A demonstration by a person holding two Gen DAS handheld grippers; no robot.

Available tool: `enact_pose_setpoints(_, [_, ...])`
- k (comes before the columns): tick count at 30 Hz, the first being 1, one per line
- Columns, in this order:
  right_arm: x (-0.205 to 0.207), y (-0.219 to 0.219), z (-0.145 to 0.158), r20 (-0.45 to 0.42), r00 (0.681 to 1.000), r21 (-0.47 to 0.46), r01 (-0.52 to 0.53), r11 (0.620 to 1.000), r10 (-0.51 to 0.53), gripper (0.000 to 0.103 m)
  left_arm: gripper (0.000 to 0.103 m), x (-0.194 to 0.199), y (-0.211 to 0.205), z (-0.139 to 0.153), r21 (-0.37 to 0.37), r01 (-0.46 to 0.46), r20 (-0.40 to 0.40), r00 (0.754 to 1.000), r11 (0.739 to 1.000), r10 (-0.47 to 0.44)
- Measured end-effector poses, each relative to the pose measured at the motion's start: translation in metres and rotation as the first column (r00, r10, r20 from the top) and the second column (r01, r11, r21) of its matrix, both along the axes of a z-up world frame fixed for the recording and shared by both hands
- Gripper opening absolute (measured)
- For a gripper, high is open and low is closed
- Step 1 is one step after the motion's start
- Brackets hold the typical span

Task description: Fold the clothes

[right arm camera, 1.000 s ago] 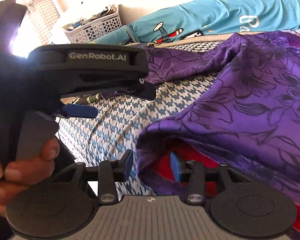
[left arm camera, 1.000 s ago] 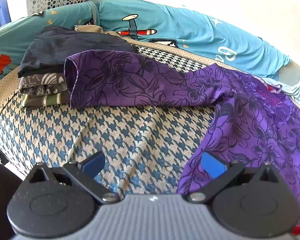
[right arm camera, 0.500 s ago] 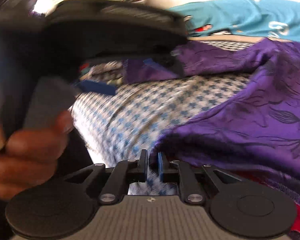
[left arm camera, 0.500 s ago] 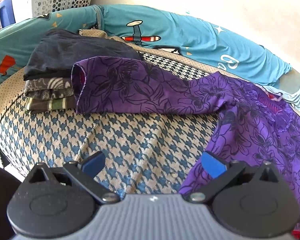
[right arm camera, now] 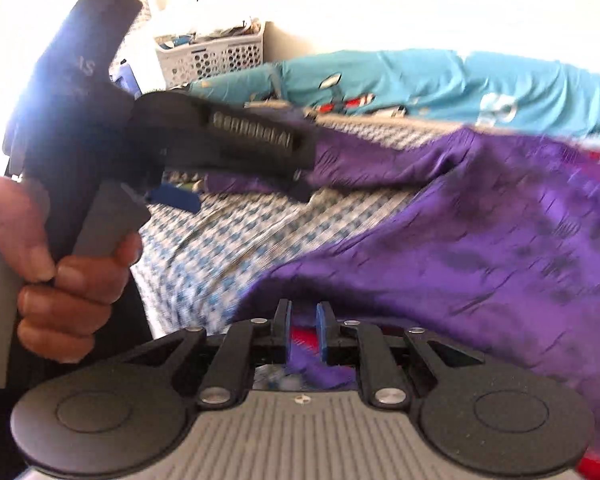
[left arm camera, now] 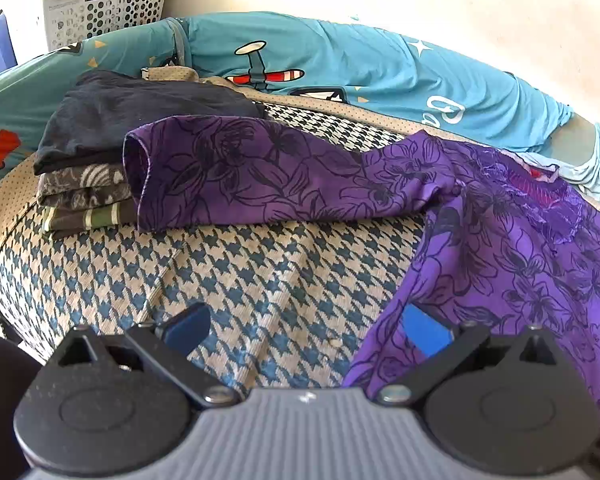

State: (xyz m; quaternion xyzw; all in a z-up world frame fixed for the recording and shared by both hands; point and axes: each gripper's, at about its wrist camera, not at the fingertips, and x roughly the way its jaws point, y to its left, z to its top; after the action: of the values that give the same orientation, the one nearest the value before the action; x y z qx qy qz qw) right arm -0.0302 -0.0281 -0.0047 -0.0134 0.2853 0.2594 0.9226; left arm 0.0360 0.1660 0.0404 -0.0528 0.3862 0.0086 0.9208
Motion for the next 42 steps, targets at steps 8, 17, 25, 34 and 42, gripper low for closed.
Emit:
enact_pose_setpoints(8, [0.007, 0.009, -0.004, 0.083, 0.991, -0.248, -0.078, 0.966, 0.102, 0.02, 0.103, 0.003, 0.002, -0.005, -0.018, 0.003, -0.033, 0.999, 1.0, -0.003])
enact_pose_setpoints(17, [0.006, 0.012, -0.009, 0.109, 0.965, -0.398, -0.178, 0.9, 0.239, 0.022, 0.103, 0.003, 0.001, -0.008, -0.02, 0.006, -0.049, 0.999, 1.0, -0.007])
enact_pose_setpoints(25, [0.014, 0.017, -0.015, 0.085, 0.935, -0.506, -0.256, 0.824, 0.343, 0.022, 0.103, 0.005, 0.001, -0.012, -0.026, 0.005, -0.067, 0.998, 1.0, -0.007])
enact_pose_setpoints(34, [0.017, 0.016, -0.024, 0.064, 0.942, -0.472, -0.262, 0.841, 0.329, 0.009, 0.103, 0.007, 0.0, -0.018, -0.028, 0.012, -0.086, 0.996, 1.0, -0.014])
enact_pose_setpoints(42, [-0.002, 0.01, -0.012, -0.047, 0.946, -0.261, -0.323, 0.91, 0.322, 0.006, 0.103, 0.011, -0.018, -0.015, -0.026, 0.064, -0.071, 0.995, 0.998, -0.066])
